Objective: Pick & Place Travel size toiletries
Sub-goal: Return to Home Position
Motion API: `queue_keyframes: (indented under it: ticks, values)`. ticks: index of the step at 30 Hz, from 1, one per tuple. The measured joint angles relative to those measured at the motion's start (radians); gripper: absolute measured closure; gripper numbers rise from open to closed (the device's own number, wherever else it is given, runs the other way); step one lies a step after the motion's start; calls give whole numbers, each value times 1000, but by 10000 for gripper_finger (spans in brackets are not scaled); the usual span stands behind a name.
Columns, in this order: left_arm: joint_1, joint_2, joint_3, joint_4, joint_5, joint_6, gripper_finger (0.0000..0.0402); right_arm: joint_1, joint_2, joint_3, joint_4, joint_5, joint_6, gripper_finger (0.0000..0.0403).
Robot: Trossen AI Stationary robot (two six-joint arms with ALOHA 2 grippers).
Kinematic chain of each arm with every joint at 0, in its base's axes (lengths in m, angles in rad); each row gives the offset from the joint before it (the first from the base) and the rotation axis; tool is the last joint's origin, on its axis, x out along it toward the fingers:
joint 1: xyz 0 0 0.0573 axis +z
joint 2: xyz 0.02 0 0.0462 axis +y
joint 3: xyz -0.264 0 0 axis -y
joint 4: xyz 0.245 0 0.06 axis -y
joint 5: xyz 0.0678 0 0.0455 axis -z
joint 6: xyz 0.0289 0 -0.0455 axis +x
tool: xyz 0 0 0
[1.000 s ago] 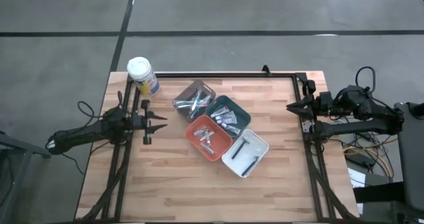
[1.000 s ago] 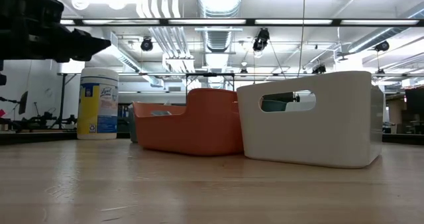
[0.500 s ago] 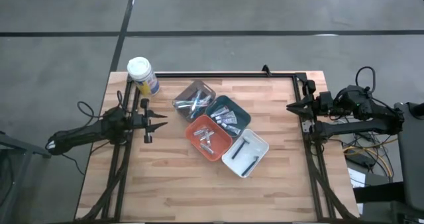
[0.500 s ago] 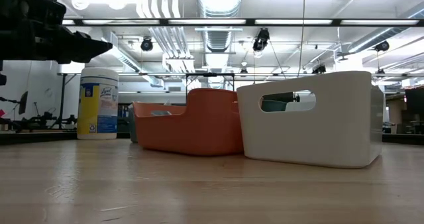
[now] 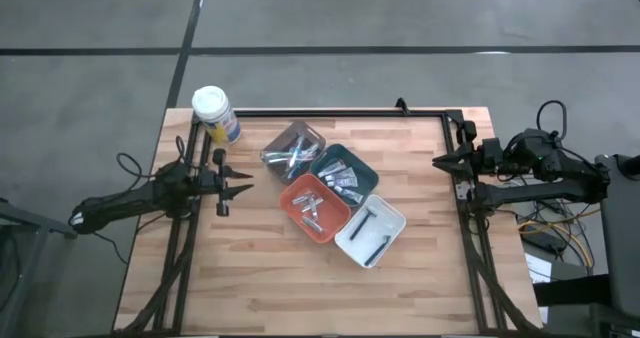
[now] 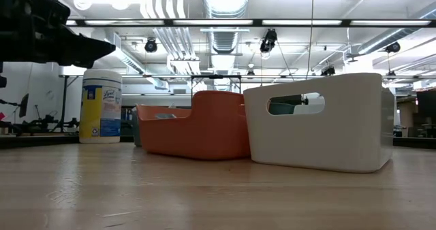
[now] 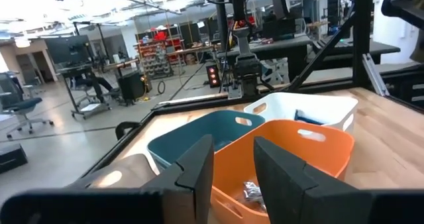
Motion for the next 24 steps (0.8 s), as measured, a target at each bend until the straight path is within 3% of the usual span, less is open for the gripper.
queue_keyframes:
  ticks: [9, 18, 24]
  values:
    - [0, 10, 0, -1, 3, 19, 289, 0, 0, 0, 0, 0, 0, 369]
    - [0, 35, 0, 0, 6, -120, 289, 0, 0, 0, 0, 0, -1, 369]
    - [0, 35, 0, 1, 6, -119, 289, 0, 0, 0, 0, 0, 1, 369]
